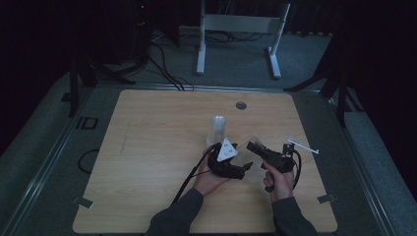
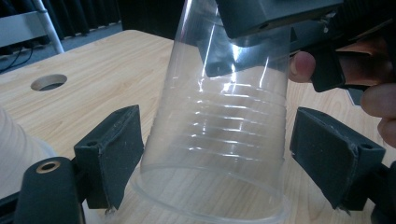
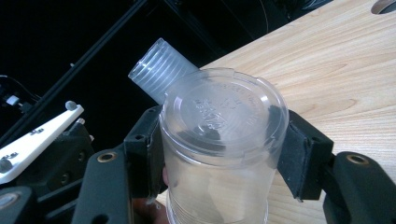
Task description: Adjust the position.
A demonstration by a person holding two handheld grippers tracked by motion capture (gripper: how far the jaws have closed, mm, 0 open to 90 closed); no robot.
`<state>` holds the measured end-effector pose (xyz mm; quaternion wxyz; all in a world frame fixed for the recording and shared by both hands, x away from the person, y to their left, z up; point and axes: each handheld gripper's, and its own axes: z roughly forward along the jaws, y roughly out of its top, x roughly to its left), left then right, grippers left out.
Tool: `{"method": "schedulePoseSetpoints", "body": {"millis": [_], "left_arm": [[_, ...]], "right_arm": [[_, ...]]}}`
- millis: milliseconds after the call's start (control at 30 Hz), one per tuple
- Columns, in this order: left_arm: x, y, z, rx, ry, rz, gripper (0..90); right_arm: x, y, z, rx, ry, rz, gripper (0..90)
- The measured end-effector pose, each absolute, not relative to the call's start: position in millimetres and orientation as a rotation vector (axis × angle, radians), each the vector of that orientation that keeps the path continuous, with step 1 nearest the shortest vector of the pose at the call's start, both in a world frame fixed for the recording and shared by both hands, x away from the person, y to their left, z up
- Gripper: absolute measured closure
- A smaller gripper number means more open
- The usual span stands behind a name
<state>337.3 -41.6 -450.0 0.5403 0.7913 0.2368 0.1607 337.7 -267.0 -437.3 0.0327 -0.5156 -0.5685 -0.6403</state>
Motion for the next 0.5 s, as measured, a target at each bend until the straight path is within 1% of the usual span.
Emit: {"method": "schedulePoseSetpoints", "body": {"millis": [500], "left_arm": [[338.3,-42.2,-453.3,1.883,0.566,0.386,20.3]], "right_arm": [[339.2,-269.9,-443.0,-1.568,-1.679,-1.963,40.4]]}}
